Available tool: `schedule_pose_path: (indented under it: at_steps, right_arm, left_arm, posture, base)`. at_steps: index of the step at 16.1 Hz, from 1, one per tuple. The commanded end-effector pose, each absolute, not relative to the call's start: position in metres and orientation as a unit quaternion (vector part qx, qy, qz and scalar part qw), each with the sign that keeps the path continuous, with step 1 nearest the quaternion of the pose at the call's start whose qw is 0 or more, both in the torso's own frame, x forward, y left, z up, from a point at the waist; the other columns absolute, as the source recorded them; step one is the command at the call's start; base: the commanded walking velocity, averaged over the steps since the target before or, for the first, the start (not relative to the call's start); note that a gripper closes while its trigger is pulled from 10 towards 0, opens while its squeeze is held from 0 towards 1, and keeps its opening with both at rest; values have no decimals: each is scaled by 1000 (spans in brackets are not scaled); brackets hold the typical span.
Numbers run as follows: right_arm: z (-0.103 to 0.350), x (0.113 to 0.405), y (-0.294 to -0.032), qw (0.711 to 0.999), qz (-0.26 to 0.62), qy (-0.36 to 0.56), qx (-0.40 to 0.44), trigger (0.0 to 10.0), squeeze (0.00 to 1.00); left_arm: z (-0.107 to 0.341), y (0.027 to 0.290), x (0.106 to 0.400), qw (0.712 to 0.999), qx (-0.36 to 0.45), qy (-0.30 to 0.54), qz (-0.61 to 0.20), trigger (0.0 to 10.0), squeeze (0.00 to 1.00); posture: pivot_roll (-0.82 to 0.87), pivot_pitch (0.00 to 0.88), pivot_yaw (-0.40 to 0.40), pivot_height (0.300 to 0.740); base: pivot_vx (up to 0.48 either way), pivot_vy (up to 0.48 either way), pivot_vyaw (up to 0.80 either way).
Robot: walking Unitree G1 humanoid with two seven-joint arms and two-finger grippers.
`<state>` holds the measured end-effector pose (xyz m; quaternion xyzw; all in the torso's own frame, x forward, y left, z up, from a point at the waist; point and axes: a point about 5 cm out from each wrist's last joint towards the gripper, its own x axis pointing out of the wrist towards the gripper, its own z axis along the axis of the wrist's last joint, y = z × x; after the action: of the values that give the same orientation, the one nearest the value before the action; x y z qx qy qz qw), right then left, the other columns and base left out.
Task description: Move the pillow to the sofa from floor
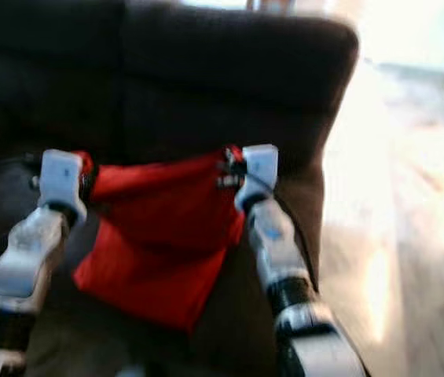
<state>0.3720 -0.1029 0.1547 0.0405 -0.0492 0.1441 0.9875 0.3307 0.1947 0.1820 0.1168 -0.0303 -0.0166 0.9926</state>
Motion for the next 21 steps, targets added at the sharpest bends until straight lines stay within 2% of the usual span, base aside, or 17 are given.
schedule_pose_path:
  at_steps: [1,8,9,10,11,13,15,17,19,20,21]
  right_arm:
    - [160,373,-108,988,139,-55,46,10000,1000]
    - [161,373,-107,988,136,-56,48,10000,1000]
    - [161,373,-107,988,134,-56,45,10000,725]
    - [160,373,-108,989,130,-56,41,10000,0]
    - [156,373,-112,990,124,-49,40,10000,0]
    - [145,371,-118,992,119,-38,34,10000,0]
    - [110,362,-132,995,100,28,9,10000,0]
    - [71,347,-148,992,75,104,7,10000,0]
    - [24,317,-169,978,42,205,8,10000,0]
    - [20,314,-172,976,40,214,3,10000,0]
    - [3,299,-182,967,29,253,-16,10000,0]
  left_arm:
    - [184,199,330,992,125,-32,1,10000,1000]
    - [186,200,329,990,134,-38,11,10000,1000]
    - [187,200,329,990,136,-38,13,10000,1000]
    - [186,200,328,990,137,-39,15,10000,1000]
    - [181,201,327,988,148,-35,17,10000,0]
    - [163,204,323,991,129,-10,17,10000,0]
    - [125,215,315,992,113,35,37,10000,0]
    - [83,228,303,989,85,100,72,10000,0]
    - [28,240,277,970,67,213,94,10000,0]
    - [25,241,275,969,66,218,93,10000,0]
    - [11,237,267,963,104,239,65,10000,0]
  posture:
    - [106,121,-53,740]
    - [110,122,-54,740]
    - [108,122,-54,740]
    - [109,122,-54,740]
    - [110,122,-54,740]
    - [111,121,-54,740]
    - [109,121,-54,740]
    - [108,120,-53,740]
    - [105,122,-53,740]
    - [105,122,-53,740]
    - [110,122,-51,740]
  base:
    - [0,0,0]
    - [0,0,0]
    - [0,0,0]
    - [0,0,0]
    - [0,0,0]
    - [0,0,0]
    - [0,0,0]
    - [0,0,0]
    - [0,0,0]
    - [0,0,0]
    - [0,0,0]
